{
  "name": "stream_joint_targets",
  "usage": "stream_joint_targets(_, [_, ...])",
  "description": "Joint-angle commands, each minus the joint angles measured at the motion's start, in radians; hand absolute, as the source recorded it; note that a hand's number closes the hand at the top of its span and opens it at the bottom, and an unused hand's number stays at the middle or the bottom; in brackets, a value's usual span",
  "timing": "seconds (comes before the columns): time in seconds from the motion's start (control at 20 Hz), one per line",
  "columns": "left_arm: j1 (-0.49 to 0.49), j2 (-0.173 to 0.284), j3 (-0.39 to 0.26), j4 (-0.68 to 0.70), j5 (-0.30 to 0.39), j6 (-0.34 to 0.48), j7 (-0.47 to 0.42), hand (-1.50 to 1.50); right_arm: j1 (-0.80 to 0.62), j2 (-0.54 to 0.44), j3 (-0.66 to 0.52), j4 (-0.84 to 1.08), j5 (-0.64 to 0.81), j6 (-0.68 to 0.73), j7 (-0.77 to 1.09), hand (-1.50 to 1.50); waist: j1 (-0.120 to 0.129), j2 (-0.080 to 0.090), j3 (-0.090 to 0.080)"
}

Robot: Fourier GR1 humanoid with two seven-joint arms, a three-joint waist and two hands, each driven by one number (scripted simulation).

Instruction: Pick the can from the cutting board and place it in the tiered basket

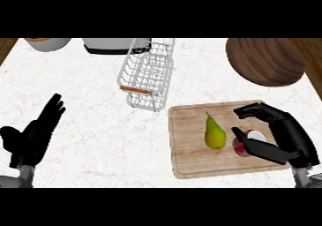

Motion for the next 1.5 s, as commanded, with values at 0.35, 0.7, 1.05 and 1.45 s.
stream_joint_targets(0.35, [-0.012,-0.026,0.013,-0.094,0.025,-0.018,0.110,0.00,-0.007,-0.144,0.016,-0.176,0.280,-0.131,0.255,-1.50,0.008,0.001,0.002])
stream_joint_targets(0.7, [-0.018,-0.026,0.013,-0.101,0.022,-0.023,0.113,0.00,-0.146,-0.476,0.066,-0.225,0.329,0.223,0.505,-1.50,0.036,0.001,-0.003])
stream_joint_targets(1.05, [-0.061,-0.046,0.001,-0.110,-0.009,0.001,0.150,0.00,-0.251,-0.515,0.161,-0.373,0.131,0.531,0.802,-1.50,0.033,0.007,0.001])
stream_joint_targets(1.45, [-0.041,-0.063,0.062,-0.077,-0.019,-0.060,0.145,0.00,-0.284,-0.226,0.235,-0.297,0.329,0.485,0.990,-1.50,0.026,0.008,0.004])
